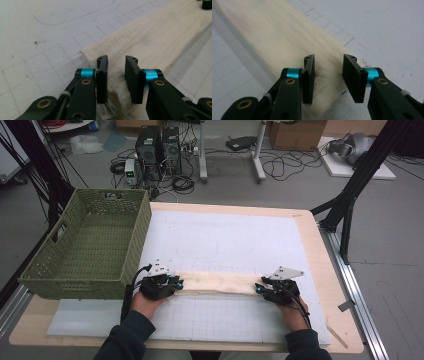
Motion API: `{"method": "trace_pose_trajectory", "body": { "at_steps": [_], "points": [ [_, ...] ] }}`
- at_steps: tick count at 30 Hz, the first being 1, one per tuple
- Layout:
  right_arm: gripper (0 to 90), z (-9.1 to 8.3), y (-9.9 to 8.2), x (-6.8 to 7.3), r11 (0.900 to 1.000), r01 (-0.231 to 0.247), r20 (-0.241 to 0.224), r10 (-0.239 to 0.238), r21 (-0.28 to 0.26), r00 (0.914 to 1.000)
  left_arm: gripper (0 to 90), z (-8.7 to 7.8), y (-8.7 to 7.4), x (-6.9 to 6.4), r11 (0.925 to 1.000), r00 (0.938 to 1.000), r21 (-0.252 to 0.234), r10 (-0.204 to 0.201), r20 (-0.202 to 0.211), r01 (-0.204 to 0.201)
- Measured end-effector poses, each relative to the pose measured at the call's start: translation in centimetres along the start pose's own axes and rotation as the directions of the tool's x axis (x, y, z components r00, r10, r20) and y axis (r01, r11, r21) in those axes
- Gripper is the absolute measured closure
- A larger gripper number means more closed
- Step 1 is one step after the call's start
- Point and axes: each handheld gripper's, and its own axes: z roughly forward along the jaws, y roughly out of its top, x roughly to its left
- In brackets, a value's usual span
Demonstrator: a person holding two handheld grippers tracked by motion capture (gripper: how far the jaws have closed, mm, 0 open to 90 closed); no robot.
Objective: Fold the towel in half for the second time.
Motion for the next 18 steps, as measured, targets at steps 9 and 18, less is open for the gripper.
{"method": "trace_pose_trajectory", "body": {
  "at_steps": [9, 18],
  "points": [
    [53.1, -0.5, -0.2, -0.4, 0.9986, -0.050, -0.038, 0.049, -0.015, 0.9981, 70.3, -0.4, 0.0, 0.4, 0.9996, 0.9996, -0.017, -0.022, 0.020, 0.023],
    [42.0, -3.3, 0.6, -1.0, 0.9843, -0.084, -0.010, 0.083, -0.155, 0.9965, 50.6, -2.7, 1.3, 1.0, 0.9771, 0.9994, -0.210, -0.034, 0.007, 0.035]
  ]
}}
